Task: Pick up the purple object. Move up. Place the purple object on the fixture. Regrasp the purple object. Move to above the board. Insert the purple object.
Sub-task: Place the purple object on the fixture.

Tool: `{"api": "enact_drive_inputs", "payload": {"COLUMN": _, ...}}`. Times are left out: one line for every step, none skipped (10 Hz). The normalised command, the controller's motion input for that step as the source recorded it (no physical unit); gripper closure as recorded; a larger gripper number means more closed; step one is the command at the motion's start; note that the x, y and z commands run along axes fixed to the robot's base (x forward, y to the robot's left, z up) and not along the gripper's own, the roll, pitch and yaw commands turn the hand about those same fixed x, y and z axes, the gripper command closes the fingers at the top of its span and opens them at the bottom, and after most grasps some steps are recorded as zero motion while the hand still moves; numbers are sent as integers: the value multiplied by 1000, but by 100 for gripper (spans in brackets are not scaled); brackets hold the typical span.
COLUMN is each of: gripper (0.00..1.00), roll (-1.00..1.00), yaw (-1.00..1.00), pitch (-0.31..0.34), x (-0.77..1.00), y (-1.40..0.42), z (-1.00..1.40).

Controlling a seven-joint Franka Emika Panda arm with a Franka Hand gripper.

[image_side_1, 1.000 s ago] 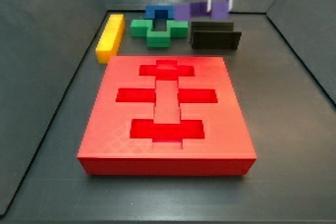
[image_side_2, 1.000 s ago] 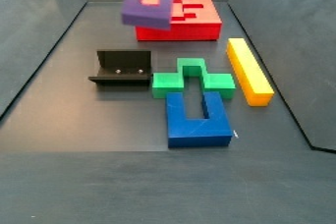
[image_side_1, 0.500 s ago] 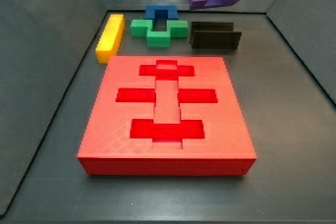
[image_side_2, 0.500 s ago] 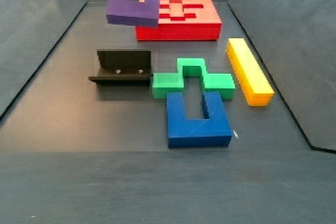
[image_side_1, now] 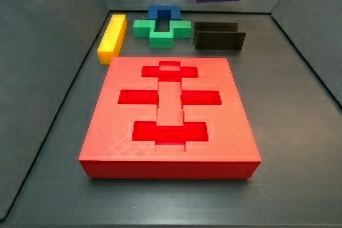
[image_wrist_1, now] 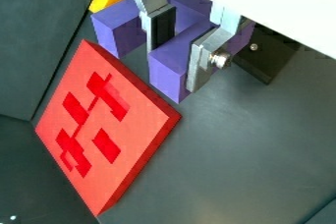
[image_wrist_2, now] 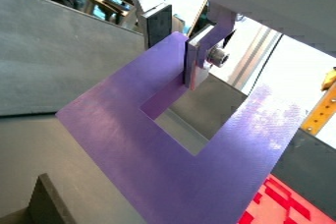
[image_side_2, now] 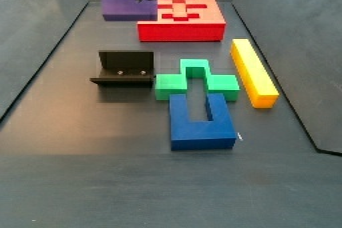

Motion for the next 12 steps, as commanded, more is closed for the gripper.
{"api": "enact_drive_inputs", "payload": {"gripper": 100, "roll": -297, "yaw": -443, "pitch": 0, "x": 669, "y": 363, "z": -89}}
{"api": "enact_drive_inputs", "payload": {"gripper": 100, "roll": 0, "yaw": -594, "pitch": 0, "x": 574, "y": 406, "z": -271}}
{"api": "enact_drive_inputs", "payload": {"gripper": 100, "roll": 0, "yaw": -397, "pitch": 0, "x": 386, "y": 486, "z": -386}}
{"api": "enact_drive_inputs", "payload": {"gripper": 100, "roll": 0, "yaw": -251, "pitch": 0, "x": 229, "y": 303, "z": -594}}
{"api": "enact_drive_inputs", "payload": {"gripper": 100, "roll": 0, "yaw": -49, "pitch": -71, "x": 0, "y": 163, "z": -669}}
{"api": "enact_drive_inputs", "payload": {"gripper": 100, "roll": -26, "yaw": 11, "pitch": 0, "x": -20, "y": 117, "z": -454}}
{"api": "enact_drive_inputs", "payload": {"gripper": 100, "roll": -126, "yaw": 211, "pitch": 0, "x": 0, "y": 114, "z": -217}}
{"api": "enact_drive_inputs", "payload": {"gripper": 100, "roll": -31, "yaw": 209, "pitch": 0, "x": 0, "y": 91, "z": -163}}
{"api": "enact_drive_inputs", "payload": {"gripper": 100, "roll": 0, "yaw": 189, "pitch": 0, "x": 0, "y": 100, "z": -251}}
{"api": "enact_drive_inputs", "payload": {"gripper": 100, "roll": 0, "yaw": 200, "pitch": 0, "x": -46, "y": 94, "z": -486}}
{"api": "enact_drive_inputs", "payload": {"gripper": 100, "roll": 0, "yaw": 183, "pitch": -14, "x": -54, "y": 0, "z": -509}}
{"api": "enact_drive_inputs", "payload": {"gripper": 100, "roll": 0, "yaw": 134, "pitch": -17, "x": -57, "y": 0, "z": -386}}
